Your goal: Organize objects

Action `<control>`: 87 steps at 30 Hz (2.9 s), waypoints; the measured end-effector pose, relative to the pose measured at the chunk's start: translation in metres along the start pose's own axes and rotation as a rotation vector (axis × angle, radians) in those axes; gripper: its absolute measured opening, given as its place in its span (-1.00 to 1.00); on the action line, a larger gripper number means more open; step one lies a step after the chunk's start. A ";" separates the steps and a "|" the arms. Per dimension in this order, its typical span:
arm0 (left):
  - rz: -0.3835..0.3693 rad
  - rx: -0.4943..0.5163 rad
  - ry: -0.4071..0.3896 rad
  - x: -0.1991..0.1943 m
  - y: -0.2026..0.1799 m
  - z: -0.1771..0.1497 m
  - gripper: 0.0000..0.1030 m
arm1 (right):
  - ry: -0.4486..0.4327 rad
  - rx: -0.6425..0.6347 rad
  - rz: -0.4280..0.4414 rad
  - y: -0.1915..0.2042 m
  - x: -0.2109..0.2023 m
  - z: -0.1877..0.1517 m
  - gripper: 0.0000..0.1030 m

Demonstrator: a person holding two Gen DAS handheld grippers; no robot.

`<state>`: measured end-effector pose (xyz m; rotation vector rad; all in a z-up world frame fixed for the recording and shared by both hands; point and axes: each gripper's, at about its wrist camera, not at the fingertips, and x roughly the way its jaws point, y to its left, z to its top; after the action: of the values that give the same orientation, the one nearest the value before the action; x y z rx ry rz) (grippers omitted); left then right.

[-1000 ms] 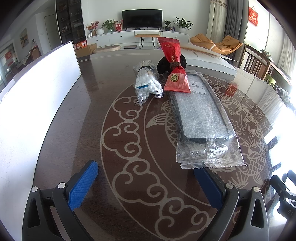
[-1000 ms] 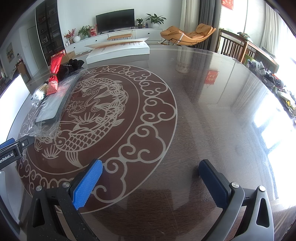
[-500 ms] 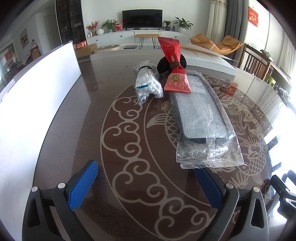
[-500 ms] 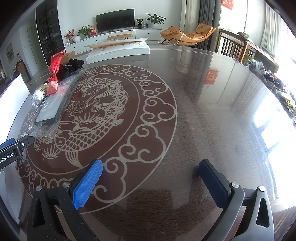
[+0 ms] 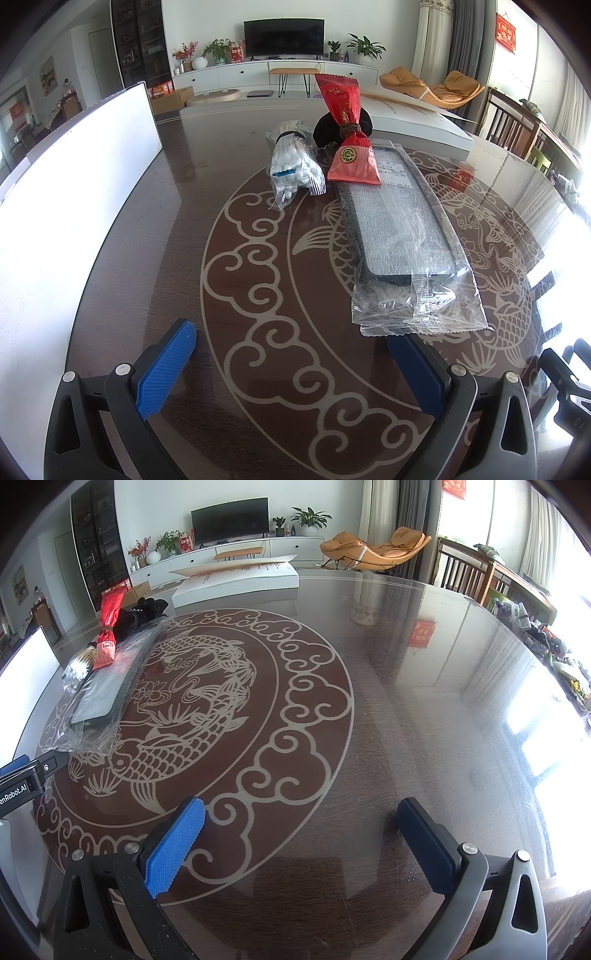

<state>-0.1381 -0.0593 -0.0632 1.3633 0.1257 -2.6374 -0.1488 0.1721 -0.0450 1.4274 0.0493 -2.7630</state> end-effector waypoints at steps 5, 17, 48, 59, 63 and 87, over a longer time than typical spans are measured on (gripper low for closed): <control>0.000 0.000 0.000 0.000 0.000 0.000 1.00 | 0.000 0.000 0.000 0.000 0.000 0.000 1.00; 0.000 0.000 0.000 0.001 0.001 0.000 1.00 | 0.000 0.000 0.000 0.000 0.000 0.000 1.00; 0.000 0.000 0.000 0.001 0.000 0.000 1.00 | 0.000 0.000 0.000 0.000 0.000 0.000 1.00; 0.000 0.000 0.000 0.001 0.000 0.000 1.00 | 0.000 0.000 0.000 0.000 0.000 0.000 1.00; 0.000 0.000 0.000 0.001 0.000 0.000 1.00 | 0.000 0.000 0.000 0.000 0.000 0.000 1.00; -0.047 0.070 0.058 0.001 0.003 0.001 1.00 | 0.000 0.000 0.000 0.000 0.000 0.000 1.00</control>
<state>-0.1385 -0.0628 -0.0632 1.4773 0.0746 -2.6643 -0.1492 0.1717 -0.0450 1.4276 0.0489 -2.7632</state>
